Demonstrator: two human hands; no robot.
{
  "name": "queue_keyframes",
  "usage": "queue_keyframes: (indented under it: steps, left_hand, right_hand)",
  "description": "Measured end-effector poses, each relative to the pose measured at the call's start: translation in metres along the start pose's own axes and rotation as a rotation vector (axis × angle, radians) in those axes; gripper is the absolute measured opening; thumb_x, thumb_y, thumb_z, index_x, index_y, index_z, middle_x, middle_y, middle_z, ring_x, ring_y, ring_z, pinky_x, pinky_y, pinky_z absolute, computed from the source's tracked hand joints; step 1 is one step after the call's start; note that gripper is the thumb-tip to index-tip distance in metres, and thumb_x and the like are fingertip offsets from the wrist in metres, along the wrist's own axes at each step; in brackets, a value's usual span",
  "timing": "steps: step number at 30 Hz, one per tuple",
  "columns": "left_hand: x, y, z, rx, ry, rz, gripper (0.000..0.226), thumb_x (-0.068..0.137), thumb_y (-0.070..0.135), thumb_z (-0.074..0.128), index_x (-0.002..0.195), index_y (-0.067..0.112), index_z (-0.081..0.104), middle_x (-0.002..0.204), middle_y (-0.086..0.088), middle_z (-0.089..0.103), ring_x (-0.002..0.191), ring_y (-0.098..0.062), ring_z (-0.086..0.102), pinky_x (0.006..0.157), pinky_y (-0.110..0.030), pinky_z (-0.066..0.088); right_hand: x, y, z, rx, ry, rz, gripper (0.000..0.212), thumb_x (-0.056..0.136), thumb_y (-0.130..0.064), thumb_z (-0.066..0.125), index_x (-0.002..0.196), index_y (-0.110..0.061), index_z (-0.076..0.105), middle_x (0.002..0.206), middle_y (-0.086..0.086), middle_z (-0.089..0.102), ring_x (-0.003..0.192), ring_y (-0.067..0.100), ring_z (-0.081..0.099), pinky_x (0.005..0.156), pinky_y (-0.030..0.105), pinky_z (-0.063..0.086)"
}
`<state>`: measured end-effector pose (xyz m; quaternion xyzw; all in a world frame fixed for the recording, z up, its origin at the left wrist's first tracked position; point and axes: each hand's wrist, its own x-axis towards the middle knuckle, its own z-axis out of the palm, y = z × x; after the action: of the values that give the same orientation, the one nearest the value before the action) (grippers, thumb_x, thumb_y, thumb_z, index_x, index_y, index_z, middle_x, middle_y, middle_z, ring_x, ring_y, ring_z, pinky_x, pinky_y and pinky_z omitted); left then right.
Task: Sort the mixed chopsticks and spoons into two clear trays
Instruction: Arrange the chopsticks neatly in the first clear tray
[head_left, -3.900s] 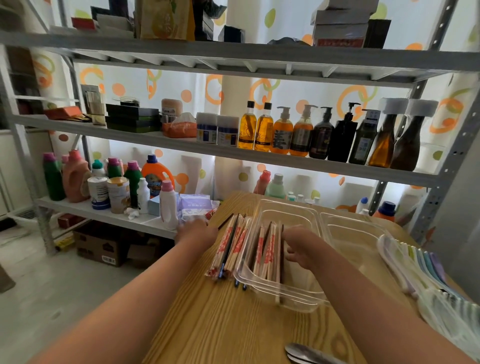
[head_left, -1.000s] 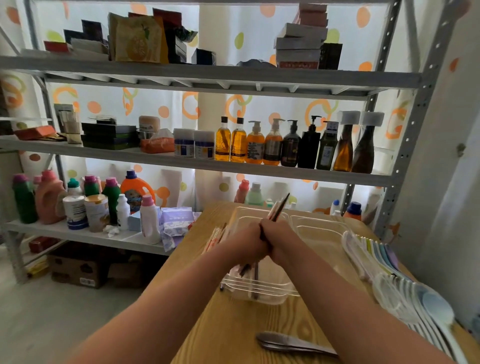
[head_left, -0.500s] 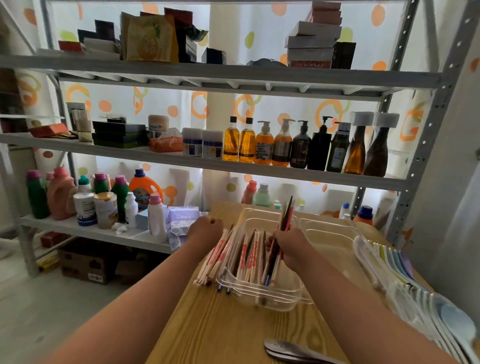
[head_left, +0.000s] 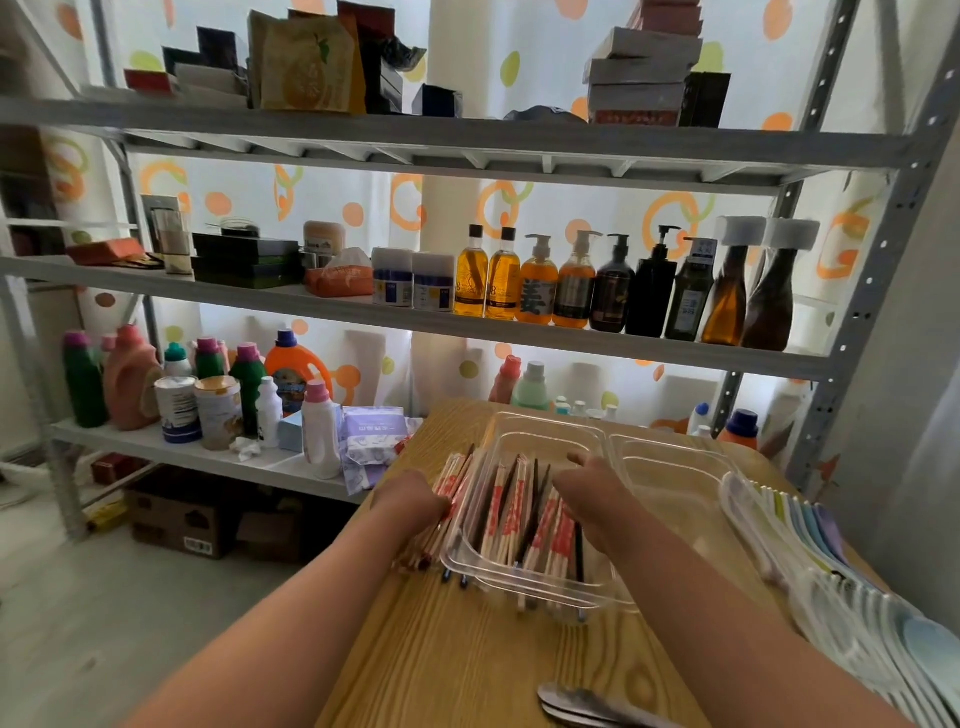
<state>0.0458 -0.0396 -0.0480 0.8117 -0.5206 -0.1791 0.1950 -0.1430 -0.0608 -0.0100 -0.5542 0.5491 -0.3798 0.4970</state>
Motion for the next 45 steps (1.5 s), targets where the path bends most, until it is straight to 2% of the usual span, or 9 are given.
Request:
queue_keyframes:
  steps: [5,14,22,29,31,34,36,40,45]
  left_hand:
    - [0.002,0.005,-0.005,0.146,-0.041,-0.002,0.047,0.087,0.038,0.061,0.122,0.008,0.052,0.121,-0.011,0.058,0.110,-0.023,0.055,0.088,-0.030,0.046]
    - [0.001,0.014,-0.012,0.401,-0.127,0.023,0.046,0.088,0.032,0.058,0.128,0.009,0.052,0.130,-0.011,0.054,0.118,-0.025,0.053,0.100,-0.037,0.045]
    - [-0.001,0.009,-0.014,0.493,-0.151,0.049,0.042,0.093,0.029,0.052,0.129,0.008,0.052,0.129,-0.010,0.055,0.116,-0.023,0.054,0.096,-0.032,0.045]
    - [-0.005,-0.004,-0.023,0.120,-0.166,-0.002,0.042,0.095,0.024,0.047,0.132,0.006,0.047,0.129,-0.013,0.054,0.116,-0.025,0.055,0.094,-0.031,0.044]
    - [-0.006,-0.004,-0.027,-0.003,-0.151,-0.026,0.038,0.096,0.024,0.043,0.128,0.004,0.048,0.114,-0.015,0.058,0.094,-0.025,0.062,0.077,-0.031,0.052]
    - [-0.008,0.004,-0.038,-0.141,-0.138,-0.051,0.028,0.096,0.021,0.042,0.114,0.001,0.048,0.083,-0.010,0.050,0.059,-0.016,0.046,0.048,-0.023,0.041]
    - [-0.010,0.013,-0.045,-0.213,-0.087,-0.025,0.018,0.096,0.019,0.043,0.103,0.002,0.045,0.075,-0.009,0.047,0.057,-0.016,0.043,0.048,-0.024,0.038]
    - [-0.021,0.033,-0.051,-0.331,-0.122,0.048,0.011,0.095,0.016,0.043,0.094,0.007,0.049,0.072,-0.006,0.047,0.056,-0.014,0.041,0.050,-0.023,0.037]
    - [-0.040,0.063,-0.042,-0.352,-0.164,0.187,0.022,0.097,0.018,0.044,0.112,0.005,0.050,0.079,-0.007,0.053,0.065,-0.014,0.051,0.054,-0.022,0.044]
  right_hand:
    - [-0.015,-0.005,0.003,0.000,-0.034,-0.044,0.052,0.090,-0.005,0.051,0.139,-0.009,0.036,0.085,0.006,0.056,0.074,0.015,0.057,0.070,0.030,0.050]
    - [-0.025,-0.006,0.005,-0.024,-0.043,-0.061,0.046,0.091,-0.007,0.053,0.136,-0.009,0.041,0.084,0.004,0.055,0.073,0.014,0.056,0.080,0.035,0.052]
    - [-0.028,-0.005,0.002,0.026,-0.086,-0.015,0.048,0.091,-0.002,0.052,0.136,-0.008,0.039,0.091,0.008,0.058,0.077,0.018,0.060,0.063,0.028,0.050]
    - [-0.032,-0.009,0.001,0.009,-0.126,-0.022,0.039,0.092,-0.003,0.051,0.130,-0.008,0.043,0.092,0.009,0.059,0.081,0.019,0.061,0.067,0.030,0.052]
    - [-0.030,-0.008,0.004,-0.018,-0.106,-0.040,0.034,0.092,-0.008,0.053,0.126,-0.009,0.047,0.094,0.011,0.061,0.084,0.022,0.063,0.076,0.036,0.055]
    - [-0.028,-0.008,0.009,-0.022,-0.080,-0.064,0.011,0.092,-0.013,0.054,0.102,-0.012,0.055,0.097,0.016,0.065,0.091,0.028,0.065,0.086,0.044,0.054]
    - [-0.029,-0.008,0.014,0.009,-0.070,-0.073,0.008,0.094,-0.011,0.049,0.093,-0.016,0.056,0.098,0.017,0.064,0.093,0.029,0.065,0.087,0.043,0.054]
    - [-0.032,-0.013,0.022,0.126,-0.101,-0.053,0.013,0.098,-0.017,0.042,0.103,-0.009,0.052,0.095,0.016,0.063,0.089,0.028,0.065,0.082,0.038,0.056]
    - [-0.038,-0.022,0.025,0.313,-0.172,0.029,0.025,0.098,-0.029,0.044,0.111,-0.008,0.050,0.104,0.023,0.063,0.090,0.034,0.066,0.081,0.042,0.056]
